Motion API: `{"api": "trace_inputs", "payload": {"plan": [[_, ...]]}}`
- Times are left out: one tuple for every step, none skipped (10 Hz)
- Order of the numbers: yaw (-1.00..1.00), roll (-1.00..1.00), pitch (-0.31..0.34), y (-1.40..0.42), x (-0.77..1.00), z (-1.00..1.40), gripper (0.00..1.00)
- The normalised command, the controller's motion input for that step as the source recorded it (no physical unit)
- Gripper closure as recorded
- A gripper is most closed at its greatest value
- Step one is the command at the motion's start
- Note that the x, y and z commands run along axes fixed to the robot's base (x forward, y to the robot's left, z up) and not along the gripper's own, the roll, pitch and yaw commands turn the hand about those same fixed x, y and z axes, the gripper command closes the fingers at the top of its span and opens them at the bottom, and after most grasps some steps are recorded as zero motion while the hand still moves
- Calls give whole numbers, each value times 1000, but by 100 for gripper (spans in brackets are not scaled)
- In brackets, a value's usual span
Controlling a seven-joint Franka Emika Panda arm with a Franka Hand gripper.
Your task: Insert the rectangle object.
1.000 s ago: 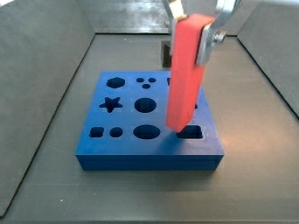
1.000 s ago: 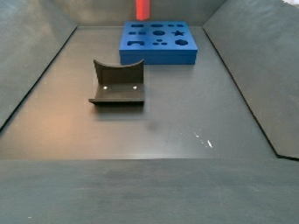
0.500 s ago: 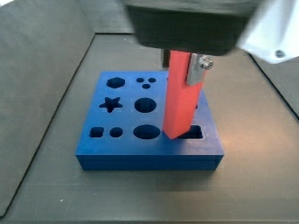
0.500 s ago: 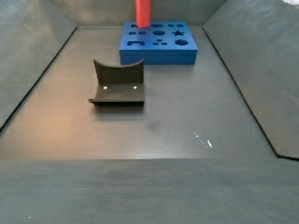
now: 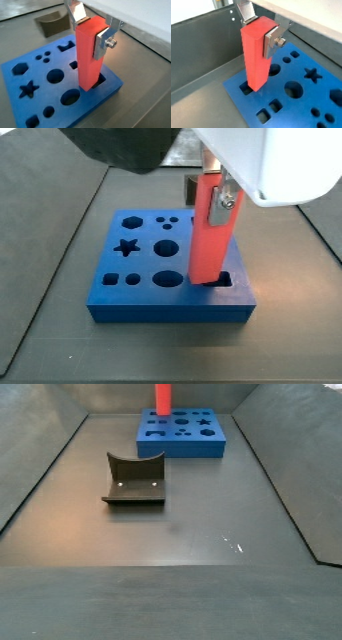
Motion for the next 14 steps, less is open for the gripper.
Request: {"api": "trace_inputs", "payload": {"plan": [[-443, 137, 9, -91, 591, -246, 100], [-334, 171, 111, -163, 571, -303, 100], [-346, 156, 120, -180, 534, -260, 100], [-360, 149, 113, -183, 517, -246, 100], [-343, 157, 109, -177, 546, -269, 100], [-337, 136, 100, -131, 586, -263, 100], [-340, 84, 106, 0, 637, -283, 100], [-229, 44, 54, 86, 337, -277, 100], [-9, 79, 0, 114, 0, -257, 100], [0, 71, 0, 183, -11, -280, 100], [0, 94, 0, 166, 0, -286, 100], [0, 46, 0, 114, 0, -323, 100], [0, 11, 0, 37, 0, -337, 100], [14, 46, 0, 49, 0, -366, 100]]}}
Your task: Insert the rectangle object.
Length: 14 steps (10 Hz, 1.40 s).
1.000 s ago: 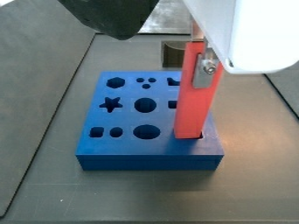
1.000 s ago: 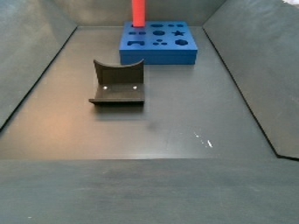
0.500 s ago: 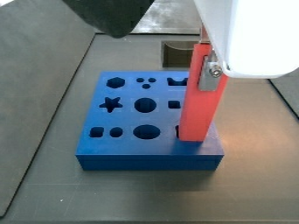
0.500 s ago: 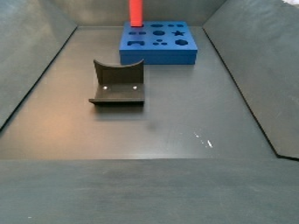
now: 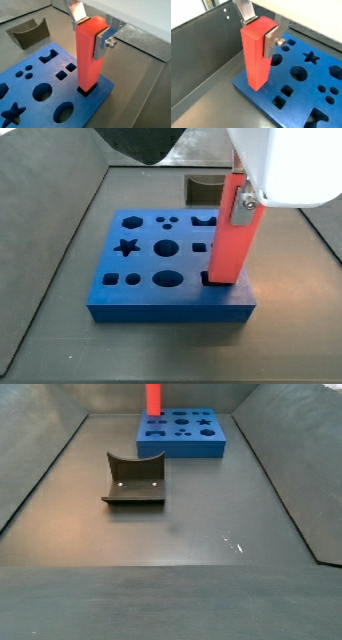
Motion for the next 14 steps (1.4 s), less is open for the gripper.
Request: {"api": "trace_inputs", "payload": {"plan": [[109, 16, 0, 0, 0, -274, 100], [197, 0, 31, 0, 0, -140, 100], [237, 1, 60, -17, 0, -43, 100], [203, 0, 47, 0, -57, -6, 100], [223, 0, 10, 0, -226, 0, 100], [109, 0, 27, -34, -114, 163, 100], [0, 0, 59, -106, 0, 420, 100], [0, 103, 123, -126, 80, 266, 100], [-46, 101, 139, -154, 206, 0, 100], [-3, 96, 100, -109, 129, 0, 100], [0, 46, 63, -51, 86, -94, 100], [0, 63, 44, 0, 34, -171, 100], [0, 71, 46, 17, 0, -180, 100], [0, 63, 6, 31, -34, -211, 100]]}}
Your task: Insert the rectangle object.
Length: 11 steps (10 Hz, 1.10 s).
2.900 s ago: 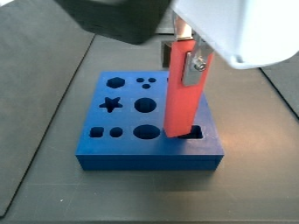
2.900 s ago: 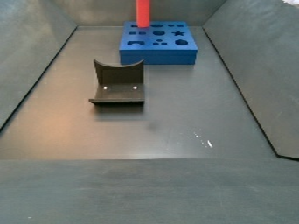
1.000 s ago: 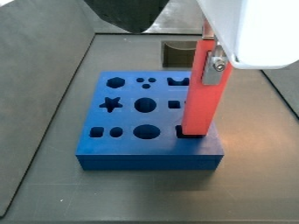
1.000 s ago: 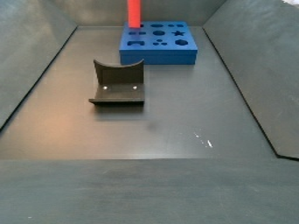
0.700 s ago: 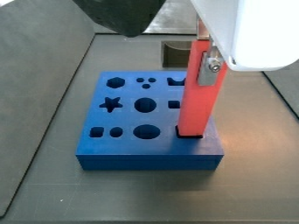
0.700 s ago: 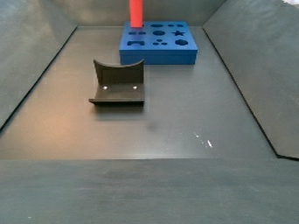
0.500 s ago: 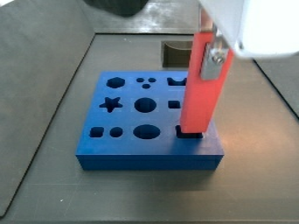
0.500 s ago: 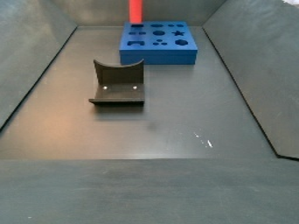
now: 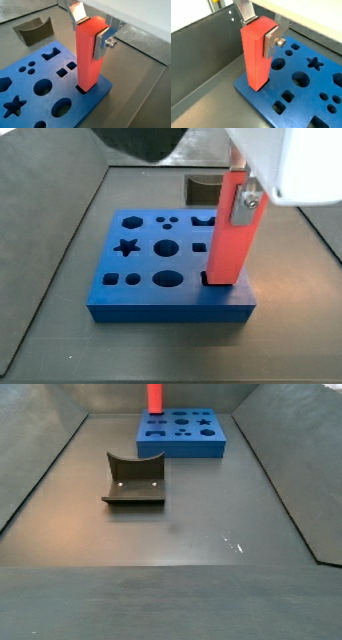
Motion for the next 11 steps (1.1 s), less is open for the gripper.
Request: {"api": "trace_inputs", "payload": {"plan": [[0, 0, 0, 0, -109, -231, 100], [0, 0, 0, 3, -94, -243, 100], [0, 0, 0, 26, -14, -294, 100], [0, 34, 0, 26, -29, -340, 100], [0, 9, 0, 46, -40, -291, 100], [0, 0, 0, 54, -29, -243, 100], [0, 0, 43, 74, -3, -63, 100], [0, 0, 93, 11, 0, 57, 100], [0, 17, 61, 0, 0, 0, 100], [0, 44, 16, -6, 34, -246, 100], [0, 71, 19, 0, 46, -331, 100]]}}
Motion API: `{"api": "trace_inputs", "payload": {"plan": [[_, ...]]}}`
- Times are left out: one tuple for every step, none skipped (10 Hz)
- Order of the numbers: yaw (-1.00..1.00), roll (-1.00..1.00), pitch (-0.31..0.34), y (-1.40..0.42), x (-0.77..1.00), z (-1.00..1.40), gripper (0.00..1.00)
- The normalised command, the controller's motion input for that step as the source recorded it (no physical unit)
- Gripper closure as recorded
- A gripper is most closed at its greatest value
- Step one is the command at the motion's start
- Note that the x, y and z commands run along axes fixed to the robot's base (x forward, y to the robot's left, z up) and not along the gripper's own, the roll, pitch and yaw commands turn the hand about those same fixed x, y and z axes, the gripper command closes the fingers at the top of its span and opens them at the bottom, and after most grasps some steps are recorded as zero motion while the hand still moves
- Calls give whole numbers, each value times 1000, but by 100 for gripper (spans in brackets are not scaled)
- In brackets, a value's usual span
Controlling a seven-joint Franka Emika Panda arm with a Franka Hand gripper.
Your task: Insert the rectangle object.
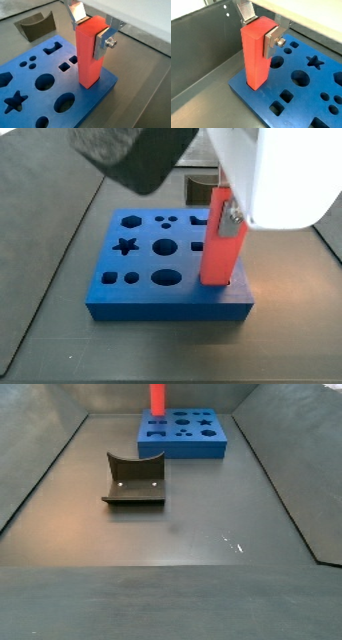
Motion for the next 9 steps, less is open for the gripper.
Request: {"api": "trace_inputs", "payload": {"plan": [[0, 106, 11, 0, 0, -343, 100], [0, 93, 1, 0, 0, -326, 100], [0, 109, 9, 0, 0, -366, 100], [0, 63, 41, 0, 123, -429, 100], [0, 46, 33, 0, 114, -437, 100], [0, 46, 34, 0, 91, -366, 100], [0, 14, 37, 17, 83, -211, 100], [0, 0, -20, 0, 0, 0, 100], [0, 0, 0, 0, 0, 0, 100]]}}
